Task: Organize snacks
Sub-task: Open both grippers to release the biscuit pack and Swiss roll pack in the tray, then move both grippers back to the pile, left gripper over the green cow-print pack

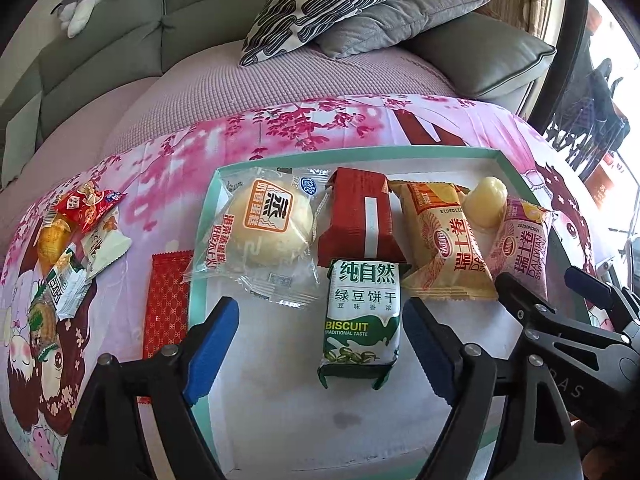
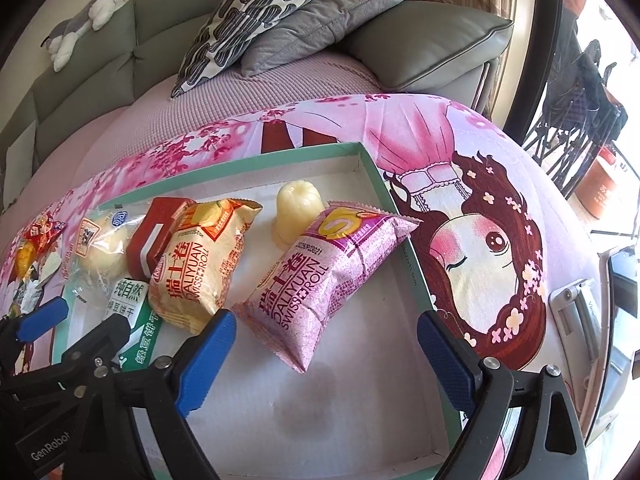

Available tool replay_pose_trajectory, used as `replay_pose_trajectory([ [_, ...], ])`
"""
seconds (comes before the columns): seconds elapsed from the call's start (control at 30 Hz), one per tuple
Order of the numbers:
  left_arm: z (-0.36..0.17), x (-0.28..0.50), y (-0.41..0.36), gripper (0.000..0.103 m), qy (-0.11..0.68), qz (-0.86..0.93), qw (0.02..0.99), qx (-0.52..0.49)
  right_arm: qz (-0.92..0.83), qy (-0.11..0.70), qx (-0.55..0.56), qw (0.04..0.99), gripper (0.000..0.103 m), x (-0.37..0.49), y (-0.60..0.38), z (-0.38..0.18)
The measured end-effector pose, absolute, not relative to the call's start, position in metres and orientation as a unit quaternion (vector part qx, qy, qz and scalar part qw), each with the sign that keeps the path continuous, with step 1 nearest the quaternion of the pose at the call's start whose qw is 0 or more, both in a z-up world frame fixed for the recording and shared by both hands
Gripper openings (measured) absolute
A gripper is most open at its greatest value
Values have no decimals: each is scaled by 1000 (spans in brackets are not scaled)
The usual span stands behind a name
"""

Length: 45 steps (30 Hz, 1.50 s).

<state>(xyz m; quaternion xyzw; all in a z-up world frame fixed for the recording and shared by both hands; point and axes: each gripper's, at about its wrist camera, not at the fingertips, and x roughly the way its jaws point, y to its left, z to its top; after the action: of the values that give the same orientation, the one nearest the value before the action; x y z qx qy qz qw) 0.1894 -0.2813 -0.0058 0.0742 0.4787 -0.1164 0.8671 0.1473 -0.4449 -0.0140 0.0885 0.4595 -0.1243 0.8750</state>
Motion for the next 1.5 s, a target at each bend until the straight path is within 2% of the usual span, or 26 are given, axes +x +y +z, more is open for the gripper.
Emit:
replay_pose_trajectory([
  [0.1, -5, 190, -276, 91, 474, -104, 872, 68, -119, 458, 84, 877, 99, 147, -443, -14],
  [0.17, -3, 190, -271, 100, 469, -93, 876, 66, -116, 457, 85, 878, 102, 147, -443, -14],
  [0.63, 12, 190, -250, 101, 447, -62, 891, 46, -113, 455, 72, 880, 103, 146, -439, -9],
  [1.13, 16, 187, -233, 100, 431, -20, 900, 61, -108, 422, 120, 892, 103, 143, -431, 1],
  [1.5, 18, 190, -207, 101, 435, 2, 899, 53, -192, 424, 66, 882, 103, 143, -414, 3],
])
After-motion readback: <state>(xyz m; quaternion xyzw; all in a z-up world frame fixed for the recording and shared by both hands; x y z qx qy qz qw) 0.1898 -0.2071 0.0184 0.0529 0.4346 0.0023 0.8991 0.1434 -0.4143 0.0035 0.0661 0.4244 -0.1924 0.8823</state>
